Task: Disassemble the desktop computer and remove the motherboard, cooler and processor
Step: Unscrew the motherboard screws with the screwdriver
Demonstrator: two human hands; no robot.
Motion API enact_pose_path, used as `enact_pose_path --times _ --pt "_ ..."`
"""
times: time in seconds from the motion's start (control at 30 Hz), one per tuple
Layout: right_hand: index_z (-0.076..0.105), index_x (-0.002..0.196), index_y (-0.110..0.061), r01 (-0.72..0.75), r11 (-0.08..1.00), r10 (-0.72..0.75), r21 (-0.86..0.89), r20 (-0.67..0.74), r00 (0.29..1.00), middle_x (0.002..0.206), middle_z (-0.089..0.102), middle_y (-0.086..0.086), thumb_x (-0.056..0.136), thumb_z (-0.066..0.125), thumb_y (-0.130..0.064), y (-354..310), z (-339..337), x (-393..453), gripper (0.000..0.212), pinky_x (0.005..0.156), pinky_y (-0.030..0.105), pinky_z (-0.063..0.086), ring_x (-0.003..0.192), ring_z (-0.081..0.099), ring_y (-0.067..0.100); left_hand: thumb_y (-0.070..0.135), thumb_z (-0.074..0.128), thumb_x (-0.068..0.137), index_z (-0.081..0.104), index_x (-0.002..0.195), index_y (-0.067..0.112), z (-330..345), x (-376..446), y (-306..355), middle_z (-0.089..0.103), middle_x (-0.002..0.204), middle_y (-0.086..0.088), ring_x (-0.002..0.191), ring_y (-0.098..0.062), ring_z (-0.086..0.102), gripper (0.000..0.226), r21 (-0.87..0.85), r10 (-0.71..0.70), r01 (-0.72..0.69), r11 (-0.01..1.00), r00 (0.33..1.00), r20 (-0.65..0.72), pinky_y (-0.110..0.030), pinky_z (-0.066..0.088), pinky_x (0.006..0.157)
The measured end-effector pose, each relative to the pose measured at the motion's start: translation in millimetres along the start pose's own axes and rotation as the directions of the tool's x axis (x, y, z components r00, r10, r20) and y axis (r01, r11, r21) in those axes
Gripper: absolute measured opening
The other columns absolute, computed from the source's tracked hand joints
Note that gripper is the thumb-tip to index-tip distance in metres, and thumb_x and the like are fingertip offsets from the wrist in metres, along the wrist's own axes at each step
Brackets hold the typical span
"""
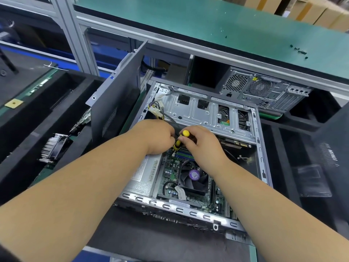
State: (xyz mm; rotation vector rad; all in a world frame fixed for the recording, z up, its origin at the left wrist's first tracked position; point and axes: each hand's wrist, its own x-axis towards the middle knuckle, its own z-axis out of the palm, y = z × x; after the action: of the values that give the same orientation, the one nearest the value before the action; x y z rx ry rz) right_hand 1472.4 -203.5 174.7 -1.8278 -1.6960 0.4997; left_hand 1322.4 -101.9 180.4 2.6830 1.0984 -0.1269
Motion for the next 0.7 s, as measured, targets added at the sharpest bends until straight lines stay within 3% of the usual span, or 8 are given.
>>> enact_pose_path --times 0.23,0.7 --pt "0.068 0.103 -0.017 0.008 1.0 -0.008 -0.004 -0.001 1.0 0.098 0.062 -0.004 0.095 0.063 -0.026 1.1 -0.6 1.4 0.013 0.081 0.027 0.041 0.094 0.052 0.014 0.039 0.04 0.087 0.057 0.081 0.031 0.5 0.3 0.2 0.054 0.075 0.007 0.077 -0.018 0.055 0.02 0.0 0.001 -0.001 1.0 1.0 0.015 -0.03 0.044 0.064" --pt "0.067 0.107 -0.017 0.02 0.999 -0.02 -0.037 0.006 1.0 0.1 0.061 -0.001 0.094 0.063 -0.028 1.0 1.5 2.2 0.017 0.084 0.03 0.044 0.096 0.053 0.016 0.034 0.042 0.087 0.059 0.087 0.032 -2.7 -2.3 0.5 0.059 0.083 0.004 0.079 -0.019 0.055 0.017 -0.021 0.039 -0.038 0.999 0.999 0.012 -0.03 0.043 0.064"
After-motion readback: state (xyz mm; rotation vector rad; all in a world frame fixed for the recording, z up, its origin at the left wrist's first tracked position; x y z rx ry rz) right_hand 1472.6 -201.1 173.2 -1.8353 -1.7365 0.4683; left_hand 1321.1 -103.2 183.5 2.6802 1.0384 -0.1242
